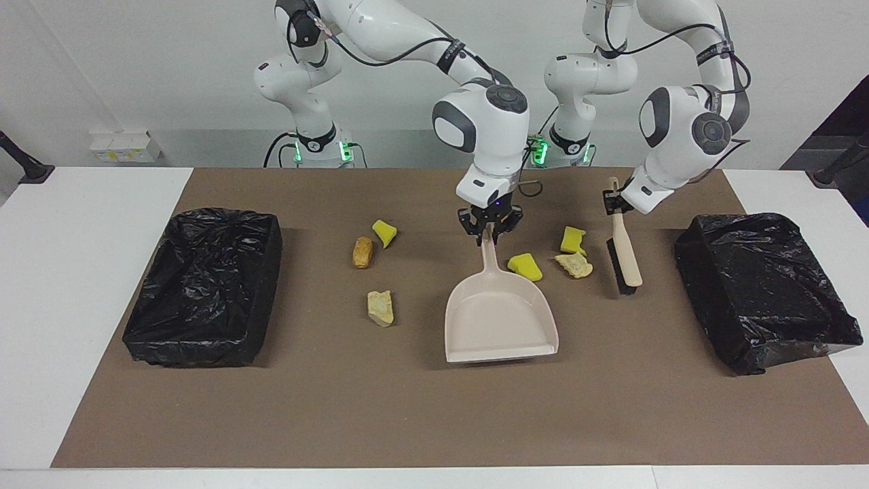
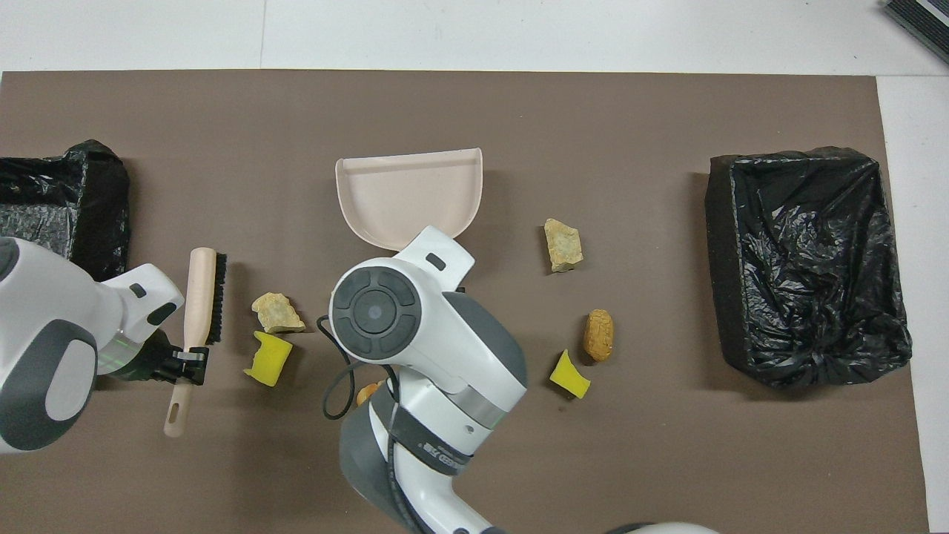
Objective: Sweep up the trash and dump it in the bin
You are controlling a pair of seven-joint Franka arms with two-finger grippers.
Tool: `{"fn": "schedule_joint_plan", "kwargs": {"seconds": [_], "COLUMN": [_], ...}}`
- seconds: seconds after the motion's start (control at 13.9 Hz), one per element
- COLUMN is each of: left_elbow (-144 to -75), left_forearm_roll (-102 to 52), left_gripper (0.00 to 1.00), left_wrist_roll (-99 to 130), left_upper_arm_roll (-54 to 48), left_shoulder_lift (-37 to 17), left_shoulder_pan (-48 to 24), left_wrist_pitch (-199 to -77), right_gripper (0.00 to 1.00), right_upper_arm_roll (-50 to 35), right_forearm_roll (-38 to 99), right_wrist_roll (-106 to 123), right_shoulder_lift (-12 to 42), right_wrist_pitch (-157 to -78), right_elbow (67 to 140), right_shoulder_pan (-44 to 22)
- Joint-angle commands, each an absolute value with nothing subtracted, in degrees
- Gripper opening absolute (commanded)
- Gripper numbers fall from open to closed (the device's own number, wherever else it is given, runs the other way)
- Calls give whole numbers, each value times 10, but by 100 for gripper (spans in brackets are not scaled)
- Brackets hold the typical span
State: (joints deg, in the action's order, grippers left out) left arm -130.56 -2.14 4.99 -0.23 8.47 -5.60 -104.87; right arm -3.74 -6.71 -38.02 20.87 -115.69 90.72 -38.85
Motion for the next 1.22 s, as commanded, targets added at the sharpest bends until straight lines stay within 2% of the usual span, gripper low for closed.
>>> {"fn": "schedule_joint_plan", "kwargs": {"seconds": [0.0, 0.22, 0.5, 0.65, 0.86, 1.15], "left_elbow": [-1373, -1439, -1443, -1448, -1442, -1406], "left_forearm_roll": [-21, -21, -21, -21, -29, -82], "left_gripper": [0, 0, 0, 0, 0, 0], "left_wrist_roll": [141, 206, 383, 395, 385, 279], "left_upper_arm_roll": [-1, -2, -48, -50, -50, -49], "left_shoulder_lift": [143, 198, 204, 188, 133, 94], "left_shoulder_pan": [-104, -119, -128, -145, -145, -137], "left_wrist_pitch": [-1059, -1068, -1079, -1091, -1142, -1164], "right_gripper": [0, 0, 0, 0, 0, 0], "right_upper_arm_roll": [-41, -40, -40, -40, -40, -39], "right_forearm_roll": [-50, -50, -54, -54, -62, -93], "right_wrist_roll": [-274, -178, -27, 68, 154, 230], "right_shoulder_lift": [60, 5, -19, -25, -47, -47], "right_wrist_pitch": [-1171, -1165, -1140, -1137, -1137, -1137], "right_elbow": [1084, 1155, 1190, 1204, 1237, 1238], "right_shoulder_pan": [-356, -354, -346, -339, -338, -332]}}
